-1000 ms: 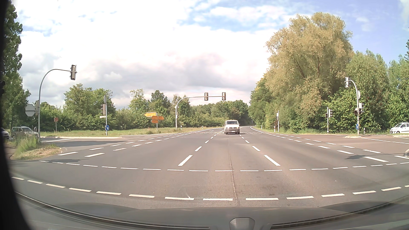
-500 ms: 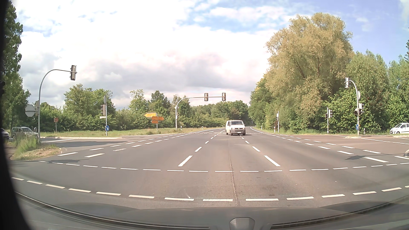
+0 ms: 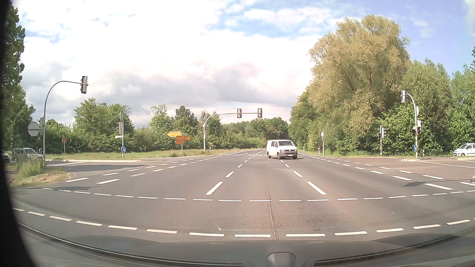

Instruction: Follow the waypoints while adhering to traffic rules and regulations

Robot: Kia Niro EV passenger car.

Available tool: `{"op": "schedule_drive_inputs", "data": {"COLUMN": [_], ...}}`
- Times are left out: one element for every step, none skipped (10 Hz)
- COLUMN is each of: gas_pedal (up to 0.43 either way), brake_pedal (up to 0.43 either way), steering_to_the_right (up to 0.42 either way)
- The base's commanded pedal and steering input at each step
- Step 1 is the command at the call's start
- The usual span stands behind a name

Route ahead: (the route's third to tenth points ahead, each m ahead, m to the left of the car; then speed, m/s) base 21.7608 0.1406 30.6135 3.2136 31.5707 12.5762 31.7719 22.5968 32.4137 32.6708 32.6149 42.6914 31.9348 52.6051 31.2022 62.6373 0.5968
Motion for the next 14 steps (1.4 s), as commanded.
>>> {"op": "schedule_drive_inputs", "data": {"gas_pedal": [0.240,0.248,0.248,0.260,0.268,0.268,0.287,0.287,0.299,0.311,0.311,0.311,0.311,0.311], "brake_pedal": [0.006,0.006,0.006,0.006,0.006,0.006,0.006,0.006,0.006,0.006,0.006,0.006,0.006,0.006], "steering_to_the_right": [0.007,0.007,0.007,0.007,0.007,0.007,0.007,0.007,0.007,0.007,0.007,0.007,0.007,0.007]}}
